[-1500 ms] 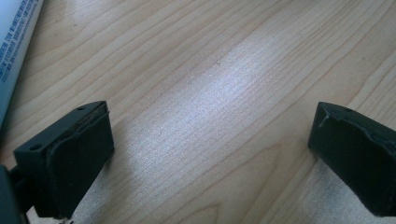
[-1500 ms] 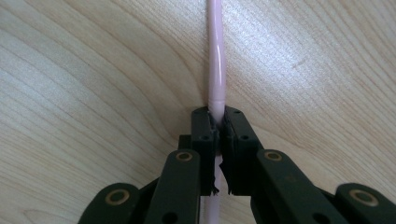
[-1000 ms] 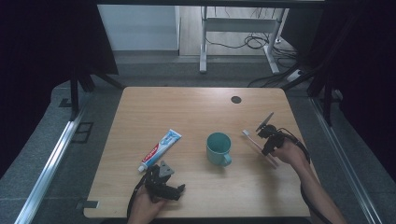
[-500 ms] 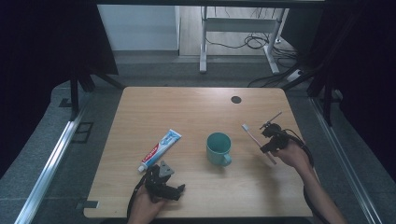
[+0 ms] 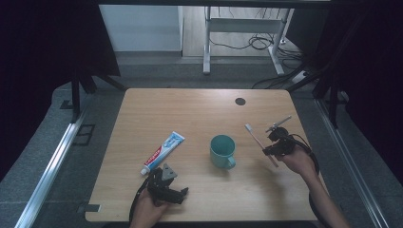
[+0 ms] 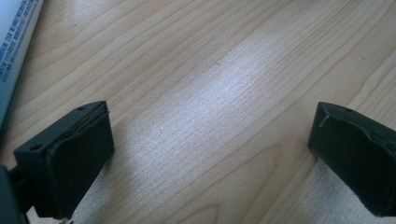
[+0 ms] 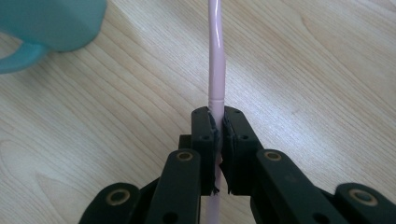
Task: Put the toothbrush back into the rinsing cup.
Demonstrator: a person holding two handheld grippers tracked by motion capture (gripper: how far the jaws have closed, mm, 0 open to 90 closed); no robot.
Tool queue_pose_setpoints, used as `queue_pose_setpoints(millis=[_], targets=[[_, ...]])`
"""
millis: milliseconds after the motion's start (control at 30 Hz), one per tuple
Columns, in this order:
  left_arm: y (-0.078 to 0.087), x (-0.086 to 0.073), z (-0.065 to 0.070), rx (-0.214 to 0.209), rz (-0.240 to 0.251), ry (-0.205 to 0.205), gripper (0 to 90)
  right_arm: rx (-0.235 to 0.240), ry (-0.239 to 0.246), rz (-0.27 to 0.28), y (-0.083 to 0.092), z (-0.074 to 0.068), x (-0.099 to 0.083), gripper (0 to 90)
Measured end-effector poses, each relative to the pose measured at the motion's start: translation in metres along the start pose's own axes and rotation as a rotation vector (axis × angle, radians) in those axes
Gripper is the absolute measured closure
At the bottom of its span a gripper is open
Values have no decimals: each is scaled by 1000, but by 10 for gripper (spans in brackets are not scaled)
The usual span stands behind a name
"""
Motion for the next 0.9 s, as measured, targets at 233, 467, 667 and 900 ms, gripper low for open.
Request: queue_pose_setpoints(millis=[233,467,667,900], targets=[[0,0,0,0,0,0,0,11,17,54,3,-7,3,835],[0,0,0,0,0,0,0,28,24,125,10,-13,8,835],[0,0,0,0,0,0,0,49,31,183,16,-19,12,835],[0,0,0,0,1,-1,0,65,46,237,22,-28,18,835]])
Point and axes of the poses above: each handheld gripper's, and its own axes: y roughly backward along the jaws, x roughly out of its top, z roughly to its right, the point moved 9 cm from there along -y, roughly forward along the jaws, and after that the axes turned 12 degrees about x, right-handed, at the moved point
